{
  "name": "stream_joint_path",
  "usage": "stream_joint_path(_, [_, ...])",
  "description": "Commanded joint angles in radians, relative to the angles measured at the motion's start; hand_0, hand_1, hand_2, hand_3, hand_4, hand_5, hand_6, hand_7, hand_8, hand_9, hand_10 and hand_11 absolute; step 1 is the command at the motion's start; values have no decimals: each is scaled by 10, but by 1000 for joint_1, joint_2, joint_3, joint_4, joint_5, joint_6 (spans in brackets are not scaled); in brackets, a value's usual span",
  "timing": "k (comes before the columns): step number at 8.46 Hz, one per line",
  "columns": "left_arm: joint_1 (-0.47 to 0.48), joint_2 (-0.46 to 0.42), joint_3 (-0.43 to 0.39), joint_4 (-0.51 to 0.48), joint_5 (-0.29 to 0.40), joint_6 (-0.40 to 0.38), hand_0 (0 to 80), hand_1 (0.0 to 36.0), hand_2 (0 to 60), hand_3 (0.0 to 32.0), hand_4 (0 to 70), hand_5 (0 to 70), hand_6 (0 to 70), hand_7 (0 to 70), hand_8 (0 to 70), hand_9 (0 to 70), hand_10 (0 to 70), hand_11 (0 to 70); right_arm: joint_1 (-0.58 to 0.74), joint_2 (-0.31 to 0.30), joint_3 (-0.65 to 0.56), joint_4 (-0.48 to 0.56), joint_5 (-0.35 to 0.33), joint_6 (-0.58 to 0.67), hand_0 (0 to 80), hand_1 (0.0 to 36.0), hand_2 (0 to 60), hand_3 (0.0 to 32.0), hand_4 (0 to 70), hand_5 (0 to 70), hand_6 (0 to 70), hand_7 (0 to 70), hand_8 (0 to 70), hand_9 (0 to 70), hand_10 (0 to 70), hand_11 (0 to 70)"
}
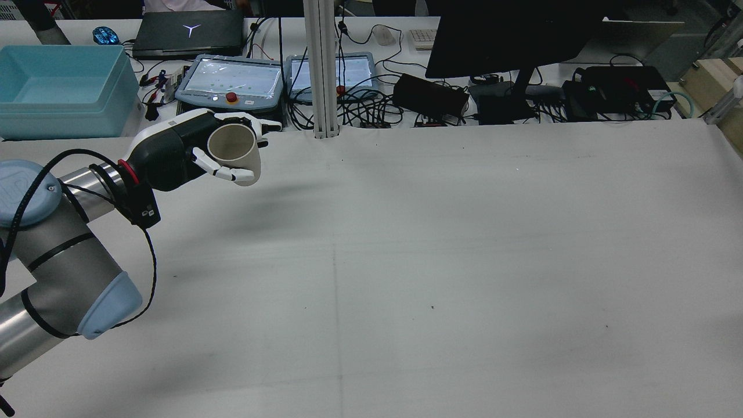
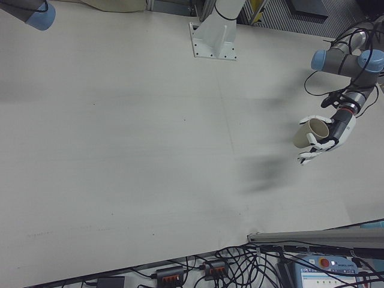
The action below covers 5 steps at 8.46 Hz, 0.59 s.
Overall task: Pour water
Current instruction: 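Carry the beige cup back with the left hand toward its start spot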
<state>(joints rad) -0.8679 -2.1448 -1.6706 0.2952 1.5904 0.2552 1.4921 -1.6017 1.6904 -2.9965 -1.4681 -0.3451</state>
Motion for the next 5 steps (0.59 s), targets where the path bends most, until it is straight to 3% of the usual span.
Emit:
stream_joint_path(1, [-62, 25, 5, -39, 23, -1, 800, 360, 600, 0, 367, 700, 228, 172, 135, 84, 87, 170, 11, -23, -108, 111, 0, 12, 800, 360, 600, 0, 333, 304, 700, 700, 700, 700, 417, 610])
stream_joint_path(5, [-71, 164, 25, -143, 23, 3, 800, 360, 600, 0, 366, 700, 228, 174, 137, 85, 88, 171, 10, -14, -377, 336, 9, 24, 788, 360, 600, 0, 368, 307, 700, 700, 700, 700, 457, 665])
